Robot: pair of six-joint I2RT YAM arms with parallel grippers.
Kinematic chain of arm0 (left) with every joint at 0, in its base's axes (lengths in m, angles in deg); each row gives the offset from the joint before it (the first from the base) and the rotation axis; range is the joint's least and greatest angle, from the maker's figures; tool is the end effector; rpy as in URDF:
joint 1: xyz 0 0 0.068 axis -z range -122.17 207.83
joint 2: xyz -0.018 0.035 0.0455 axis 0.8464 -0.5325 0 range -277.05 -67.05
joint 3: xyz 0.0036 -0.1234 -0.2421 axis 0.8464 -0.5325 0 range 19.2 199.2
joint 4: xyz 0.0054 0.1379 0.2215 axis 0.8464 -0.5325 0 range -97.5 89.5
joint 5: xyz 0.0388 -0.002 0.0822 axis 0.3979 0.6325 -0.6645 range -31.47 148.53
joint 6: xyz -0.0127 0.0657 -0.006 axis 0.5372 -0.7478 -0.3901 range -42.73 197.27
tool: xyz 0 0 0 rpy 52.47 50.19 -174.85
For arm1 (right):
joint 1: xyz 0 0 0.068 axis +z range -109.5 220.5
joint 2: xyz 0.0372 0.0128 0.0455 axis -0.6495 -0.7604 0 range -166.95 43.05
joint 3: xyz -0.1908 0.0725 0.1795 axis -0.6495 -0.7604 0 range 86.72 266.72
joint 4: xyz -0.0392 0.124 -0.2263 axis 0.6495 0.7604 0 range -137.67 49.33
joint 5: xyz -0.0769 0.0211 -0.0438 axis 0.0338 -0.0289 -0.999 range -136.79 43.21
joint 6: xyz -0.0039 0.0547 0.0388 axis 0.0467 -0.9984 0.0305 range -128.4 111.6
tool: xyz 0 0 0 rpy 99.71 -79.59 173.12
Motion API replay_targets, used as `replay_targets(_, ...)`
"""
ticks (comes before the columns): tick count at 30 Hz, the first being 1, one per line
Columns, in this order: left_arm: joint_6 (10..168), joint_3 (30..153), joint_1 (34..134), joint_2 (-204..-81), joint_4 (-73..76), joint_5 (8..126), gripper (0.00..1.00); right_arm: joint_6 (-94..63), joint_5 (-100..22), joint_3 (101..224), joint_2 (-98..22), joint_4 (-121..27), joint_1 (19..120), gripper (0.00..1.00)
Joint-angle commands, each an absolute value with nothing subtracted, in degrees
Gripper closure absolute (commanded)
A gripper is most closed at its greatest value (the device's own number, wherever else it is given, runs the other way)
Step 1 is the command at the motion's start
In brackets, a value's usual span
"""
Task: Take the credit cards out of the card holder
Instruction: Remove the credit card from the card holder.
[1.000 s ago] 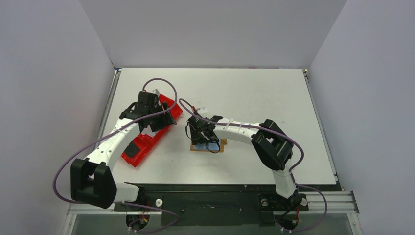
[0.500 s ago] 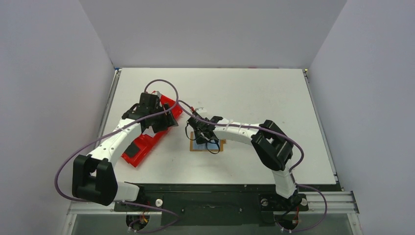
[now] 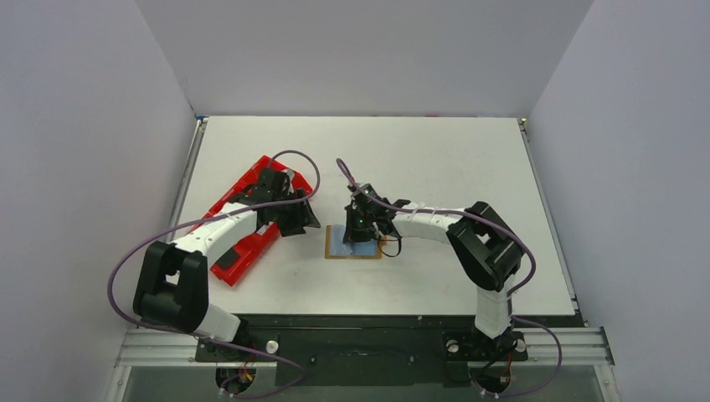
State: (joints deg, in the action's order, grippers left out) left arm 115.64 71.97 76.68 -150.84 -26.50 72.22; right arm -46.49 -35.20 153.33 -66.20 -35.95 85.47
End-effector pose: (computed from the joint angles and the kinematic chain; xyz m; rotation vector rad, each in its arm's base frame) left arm 0.2805 -0.1091 0.1945 -0.3592 2.6492 -0.6604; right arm 0.2761 0.2910 0.1374 -0.2500 2.6897 0.7805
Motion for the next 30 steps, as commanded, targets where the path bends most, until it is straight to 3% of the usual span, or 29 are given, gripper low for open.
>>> replay_targets(1, 117.6, 71.5, 78.2, -152.8, -19.8, 76.0, 0.53, -47.2, -29.9, 148.7, -66.0, -39.5, 83.2, 1.0)
replay_targets(10, 118.7, 72.6, 81.0, -159.6, -14.2, 79.5, 0.68, -49.6, -25.6, 145.8, -66.1, -44.5, 81.7, 1.0)
replay_targets(25, 118.6, 74.7, 83.2, -166.3, -10.5, 80.7, 0.74, -49.8, -26.0, 144.0, -66.1, -44.7, 80.8, 1.0)
replay_targets(30, 117.1, 75.5, 83.3, -164.1, -14.6, 74.5, 0.74, -50.0, -26.0, 143.9, -66.2, -44.9, 80.7, 1.0)
